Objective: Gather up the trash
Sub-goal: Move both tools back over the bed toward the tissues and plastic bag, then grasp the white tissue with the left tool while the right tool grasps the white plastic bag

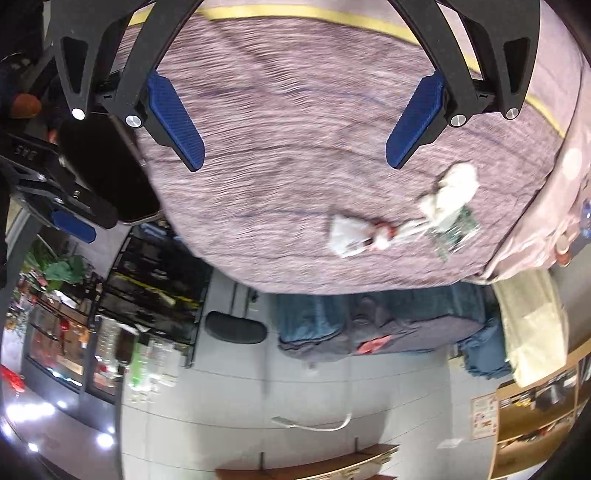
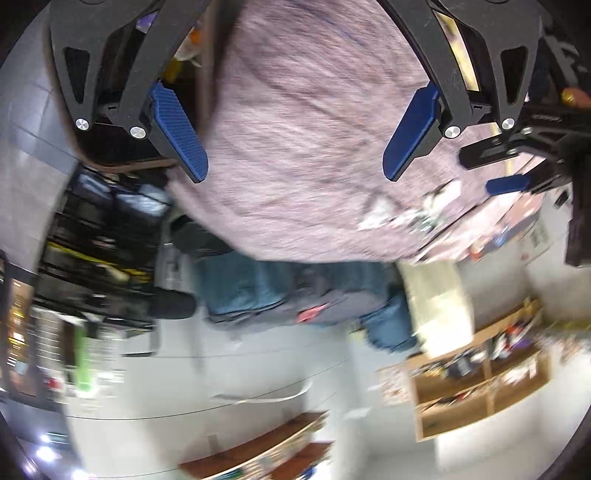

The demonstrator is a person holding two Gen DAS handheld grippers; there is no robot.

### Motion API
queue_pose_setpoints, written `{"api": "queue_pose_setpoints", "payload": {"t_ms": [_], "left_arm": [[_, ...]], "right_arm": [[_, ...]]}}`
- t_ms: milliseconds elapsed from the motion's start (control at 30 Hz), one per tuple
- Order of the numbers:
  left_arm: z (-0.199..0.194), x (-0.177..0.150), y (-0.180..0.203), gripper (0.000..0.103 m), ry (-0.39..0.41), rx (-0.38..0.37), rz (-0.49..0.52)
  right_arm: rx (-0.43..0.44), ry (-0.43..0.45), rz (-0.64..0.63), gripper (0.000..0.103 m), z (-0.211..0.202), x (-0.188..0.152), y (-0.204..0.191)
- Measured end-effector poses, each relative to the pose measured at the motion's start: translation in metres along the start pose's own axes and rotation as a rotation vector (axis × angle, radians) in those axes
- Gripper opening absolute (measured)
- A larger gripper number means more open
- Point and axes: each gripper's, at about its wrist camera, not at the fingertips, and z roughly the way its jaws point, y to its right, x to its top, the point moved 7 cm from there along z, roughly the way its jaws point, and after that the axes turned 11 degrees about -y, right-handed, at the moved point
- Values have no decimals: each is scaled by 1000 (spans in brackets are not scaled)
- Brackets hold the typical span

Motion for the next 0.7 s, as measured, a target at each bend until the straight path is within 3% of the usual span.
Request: {"api": "queue_pose_setpoints", "payload": {"t_ms": [267,433,700], "left_arm": [[13,-33,-90,97,-82,88,-76],[26,-37,-141,97,-140,104,-130],[63,-12,-181,97,-206,78,-155]], "right_arm": [[121,-133,-133,96,50,8,-75],[159,-240,-154,96,91,17,-98],[120,-322,-261,96,163,42,-131]]}}
